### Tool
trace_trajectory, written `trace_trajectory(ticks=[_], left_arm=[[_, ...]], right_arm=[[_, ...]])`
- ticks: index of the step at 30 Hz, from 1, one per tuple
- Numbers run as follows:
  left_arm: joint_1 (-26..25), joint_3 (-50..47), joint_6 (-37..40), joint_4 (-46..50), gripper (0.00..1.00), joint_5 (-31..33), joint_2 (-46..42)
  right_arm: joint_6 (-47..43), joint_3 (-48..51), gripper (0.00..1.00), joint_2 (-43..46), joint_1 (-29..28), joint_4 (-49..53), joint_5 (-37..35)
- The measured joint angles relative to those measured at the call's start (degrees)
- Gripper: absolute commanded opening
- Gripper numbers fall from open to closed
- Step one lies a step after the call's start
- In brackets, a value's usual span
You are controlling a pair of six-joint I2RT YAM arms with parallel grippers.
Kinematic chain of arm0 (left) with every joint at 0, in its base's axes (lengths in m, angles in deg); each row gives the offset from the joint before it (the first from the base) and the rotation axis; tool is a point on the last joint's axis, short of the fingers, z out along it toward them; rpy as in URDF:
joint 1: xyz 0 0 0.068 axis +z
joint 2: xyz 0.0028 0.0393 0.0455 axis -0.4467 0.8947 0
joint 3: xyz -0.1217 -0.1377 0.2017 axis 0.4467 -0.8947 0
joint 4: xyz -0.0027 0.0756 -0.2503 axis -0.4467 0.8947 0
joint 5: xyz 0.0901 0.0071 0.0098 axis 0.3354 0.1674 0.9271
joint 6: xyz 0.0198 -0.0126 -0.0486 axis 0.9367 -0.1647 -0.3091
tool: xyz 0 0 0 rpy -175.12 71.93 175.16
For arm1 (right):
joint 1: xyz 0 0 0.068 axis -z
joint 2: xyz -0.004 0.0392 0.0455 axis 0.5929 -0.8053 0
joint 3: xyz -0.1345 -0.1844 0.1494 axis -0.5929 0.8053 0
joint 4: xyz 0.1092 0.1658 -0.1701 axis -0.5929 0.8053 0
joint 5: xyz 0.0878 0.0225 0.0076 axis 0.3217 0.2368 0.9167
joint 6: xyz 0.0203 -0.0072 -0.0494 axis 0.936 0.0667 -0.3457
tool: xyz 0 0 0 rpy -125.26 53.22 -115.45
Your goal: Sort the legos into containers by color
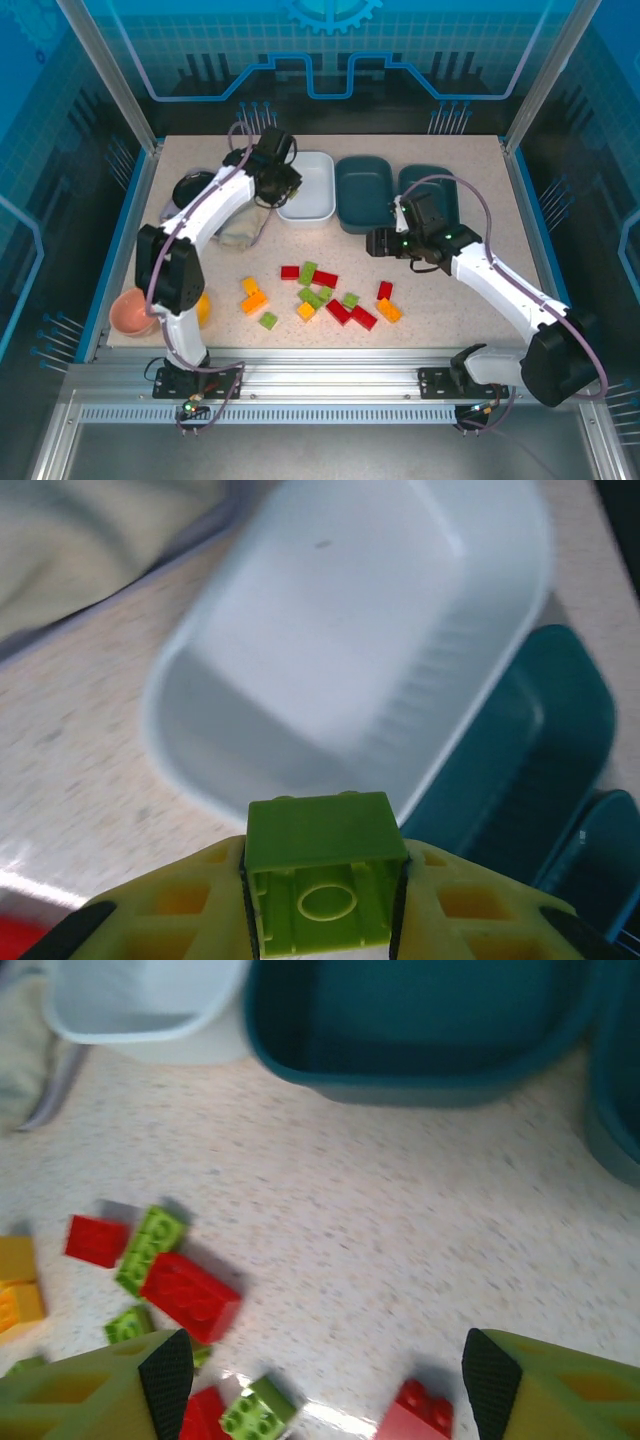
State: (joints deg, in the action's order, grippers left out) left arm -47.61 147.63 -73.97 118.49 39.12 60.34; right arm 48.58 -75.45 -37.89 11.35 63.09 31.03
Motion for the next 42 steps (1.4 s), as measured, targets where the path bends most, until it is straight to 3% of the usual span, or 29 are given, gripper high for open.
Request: trace_trajectory(ticks=[7, 12, 18, 29, 35, 42], left_arm=[[0.02, 16.79, 8.07, 2.08, 0.37, -1.73, 20.55], [0.02, 20.83, 10.82, 5.88, 0.39, -2.21, 27.65], [-0.11, 20.46, 11.85, 8.11, 0.4, -3.04, 28.04], [-2.43, 6.32, 10.05, 6.1, 0.41, -3.45, 20.63], [-2.99, 4.61, 8.59, 6.23, 0.67, -2.97, 19.43], [-2.99, 7.45, 9.05, 7.98, 0.76, -0.55, 17.75]], right_arm=[[6.01, 0.09, 0.73, -2.69, 3.54, 7.21, 1.01], [8.76, -0.37, 0.72, -7.08, 3.52, 11.78, 1.62], [10.21, -1.57, 0.72, -12.22, 1.75, 13.84, 1.6], [12.76, -3.91, 0.72, -18.51, -1.4, 13.88, 1.46], [14.08, -4.15, 0.67, -20.24, -2.73, 13.79, 2.12], [16.13, -4.15, 0.51, -23.3, -3.06, 13.07, 2.67]])
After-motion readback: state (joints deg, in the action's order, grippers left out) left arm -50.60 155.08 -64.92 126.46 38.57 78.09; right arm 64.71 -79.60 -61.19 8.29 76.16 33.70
